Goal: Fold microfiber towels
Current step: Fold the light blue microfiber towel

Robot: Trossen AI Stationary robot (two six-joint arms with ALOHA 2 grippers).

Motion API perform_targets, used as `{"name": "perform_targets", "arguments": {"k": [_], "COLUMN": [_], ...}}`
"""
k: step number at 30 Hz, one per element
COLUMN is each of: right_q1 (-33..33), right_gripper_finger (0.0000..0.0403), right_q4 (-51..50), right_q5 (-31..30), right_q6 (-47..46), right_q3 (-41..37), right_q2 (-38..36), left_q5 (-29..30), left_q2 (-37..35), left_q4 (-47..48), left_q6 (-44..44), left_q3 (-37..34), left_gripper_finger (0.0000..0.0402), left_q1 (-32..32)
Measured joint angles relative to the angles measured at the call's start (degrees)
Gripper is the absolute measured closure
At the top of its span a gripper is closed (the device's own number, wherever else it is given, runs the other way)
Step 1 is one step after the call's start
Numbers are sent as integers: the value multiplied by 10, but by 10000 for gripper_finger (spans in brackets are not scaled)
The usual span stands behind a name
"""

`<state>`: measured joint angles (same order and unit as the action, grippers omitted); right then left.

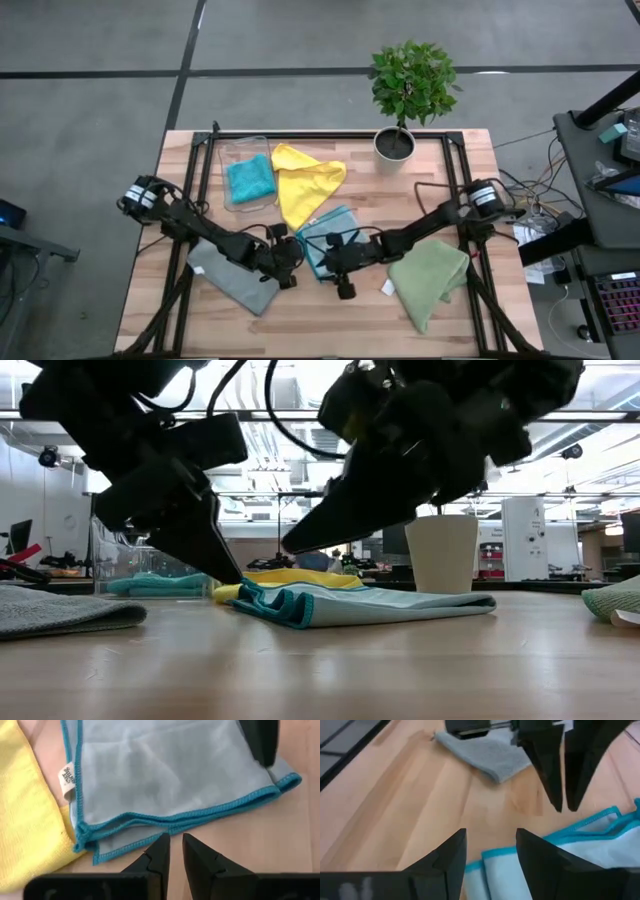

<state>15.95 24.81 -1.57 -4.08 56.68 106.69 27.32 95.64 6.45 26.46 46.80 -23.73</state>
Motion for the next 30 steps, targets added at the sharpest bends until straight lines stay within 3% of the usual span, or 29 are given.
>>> {"name": "perform_targets", "arguments": {"k": [10, 17, 21, 27, 30], "right_q1": [-1, -1, -1, -1, -1], "right_gripper_finger": [242, 247, 285, 382, 389], "right_q4": [5, 8, 9, 8, 6], "right_q5": [-6, -8, -10, -10, -10], "right_q6": [-28, -36, -40, -36, -36], "right_q3": [0, 4, 8, 8, 8], "right_q2": [35, 54, 56, 54, 51], "left_q5": [84, 88, 88, 88, 87], "left_q2": [0, 6, 20, 34, 39], "left_q4": [0, -2, -4, -4, 0], "left_q6": [1, 1, 1, 1, 1], "left_q3": [-21, -22, -22, -22, -22], "left_gripper_finger": [364, 364, 364, 364, 364], "left_q1": [3, 14, 14, 16, 16]}}
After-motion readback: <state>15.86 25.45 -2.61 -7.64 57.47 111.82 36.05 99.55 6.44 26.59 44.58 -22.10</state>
